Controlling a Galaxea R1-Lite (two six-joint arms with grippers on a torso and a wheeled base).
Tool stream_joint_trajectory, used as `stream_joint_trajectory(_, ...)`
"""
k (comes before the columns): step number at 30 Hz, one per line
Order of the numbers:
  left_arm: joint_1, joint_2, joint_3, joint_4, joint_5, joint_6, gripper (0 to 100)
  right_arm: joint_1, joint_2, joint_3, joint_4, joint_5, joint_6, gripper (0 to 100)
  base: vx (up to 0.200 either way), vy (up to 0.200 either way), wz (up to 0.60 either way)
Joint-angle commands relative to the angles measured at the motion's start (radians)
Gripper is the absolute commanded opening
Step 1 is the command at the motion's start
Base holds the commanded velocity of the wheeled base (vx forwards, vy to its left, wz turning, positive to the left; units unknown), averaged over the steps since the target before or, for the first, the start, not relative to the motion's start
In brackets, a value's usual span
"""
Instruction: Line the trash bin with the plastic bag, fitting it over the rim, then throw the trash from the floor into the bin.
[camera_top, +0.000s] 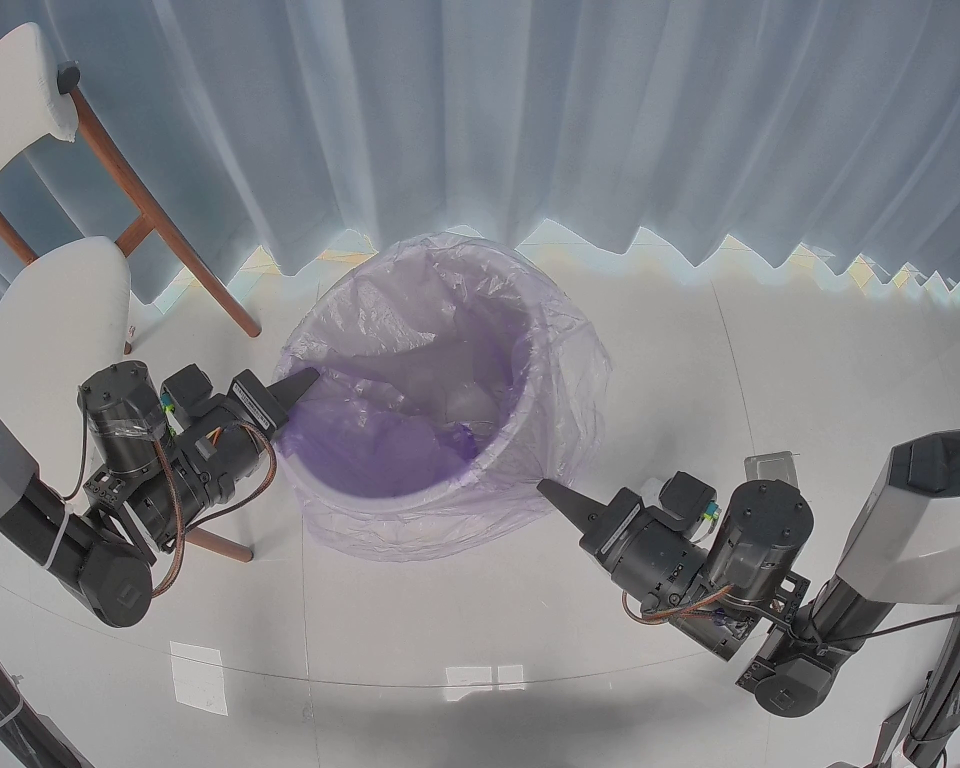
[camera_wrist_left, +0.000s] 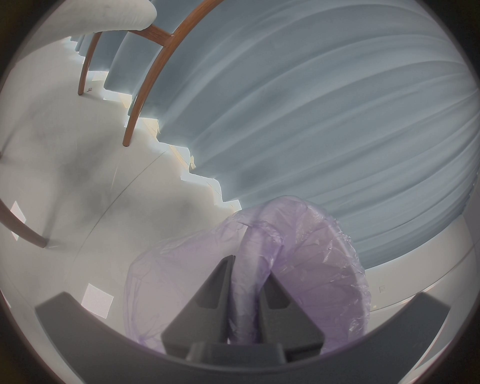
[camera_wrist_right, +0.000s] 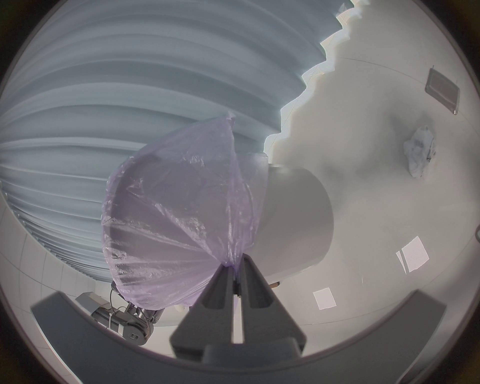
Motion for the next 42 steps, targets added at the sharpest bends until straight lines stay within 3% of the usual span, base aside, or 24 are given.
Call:
stream_joint_trajectory(1,0.005,-0.002,-0.004,0.002,0.0,0.002,0,-0.003,0.006,0.001,-0.014,-0.001,-0.002,0,0.0,0.0,0.0)
stream_joint_trajectory(7,0.005,-0.02,-0.004,0.006,-0.001,0.002,0,0.01,0.034,0.001,-0.014,-0.001,0.0,0,0.0,0.0,0.0)
stream_joint_trajectory(8,0.004,-0.019,-0.003,0.006,-0.001,0.002,0,0.011,0.037,0.001,-0.014,-0.001,0.0,100,0.0,0.0,0.0)
stream_joint_trajectory(13,0.01,-0.011,-0.006,0.003,0.0,0.008,0,0.024,0.025,0.033,-0.013,0.002,0.0,100,0.0,0.0,0.0)
stream_joint_trajectory(15,0.015,-0.014,-0.007,0.003,0.0,0.008,0,0.071,0.02,0.085,-0.013,0.005,-0.016,100,0.0,0.0,0.0)
stream_joint_trajectory(21,0.055,-0.008,-0.004,0.003,0.0,0.074,0,0.166,0.063,0.223,-0.013,0.033,-0.217,100,0.0,0.0,0.0)
stream_joint_trajectory(27,0.078,0.038,-0.001,-0.003,0.005,0.141,0,0.159,0.052,0.226,-0.013,0.031,-0.246,100,0.0,0.0,0.0)
stream_joint_trajectory(36,0.047,0.184,0.019,-0.029,0.045,0.21,0,0.044,0.155,0.149,-0.011,0.008,-0.279,100,0.0,0.0,0.0)
stream_joint_trajectory(42,0.032,0.283,0.017,-0.164,0.107,0.264,0,-0.197,0.184,0.071,0.006,0.005,-0.407,100,0.0,0.0,0.0)
